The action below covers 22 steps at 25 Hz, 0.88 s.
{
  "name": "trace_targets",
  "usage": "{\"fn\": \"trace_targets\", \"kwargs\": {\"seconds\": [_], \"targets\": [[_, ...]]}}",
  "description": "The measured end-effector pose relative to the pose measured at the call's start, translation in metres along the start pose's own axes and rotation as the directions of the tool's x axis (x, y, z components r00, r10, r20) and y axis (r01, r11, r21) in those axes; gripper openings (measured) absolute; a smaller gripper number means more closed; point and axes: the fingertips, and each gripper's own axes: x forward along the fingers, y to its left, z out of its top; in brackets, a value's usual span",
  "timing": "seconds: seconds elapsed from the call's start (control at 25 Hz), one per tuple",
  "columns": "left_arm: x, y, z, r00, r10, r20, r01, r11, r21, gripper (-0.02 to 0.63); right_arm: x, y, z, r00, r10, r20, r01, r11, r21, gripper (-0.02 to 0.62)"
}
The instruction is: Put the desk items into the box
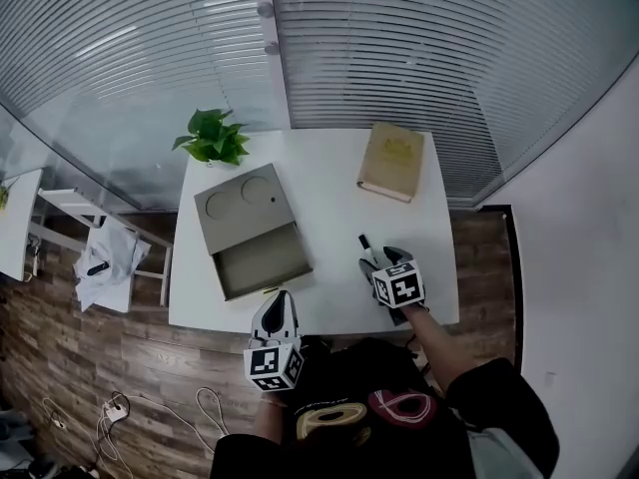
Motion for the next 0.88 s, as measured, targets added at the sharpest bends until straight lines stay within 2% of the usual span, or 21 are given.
{"fn": "trace_targets", "kwargs": {"seconds": [0.36, 0.56, 0.88], "targets": [[-0.014, 0.014, -0.01, 0.999, 0.049, -0.006, -0.05, 0.998, -0.031, 0.018, 0.011, -0.003, -0.009, 0.999, -0.023, -0.048, 0.021, 0.999, -0.035, 0.268], [-0.017, 0.015, -0.016, 0.997, 0.072, -0.019, -0.073, 0.997, -0.024, 0.018, 0.013, -0.001, -0.018, 0.998, -0.009, -0.068, 0.007, 0.999, -0.035, 0.263], [-0.012, 0.007, -0.016, 0.998, 0.056, -0.012, -0.057, 0.998, -0.01, 0.018, 0.012, -0.01, -0.019, 0.997, -0.035, -0.069, 0.031, 0.998, -0.052, 0.178]]}}
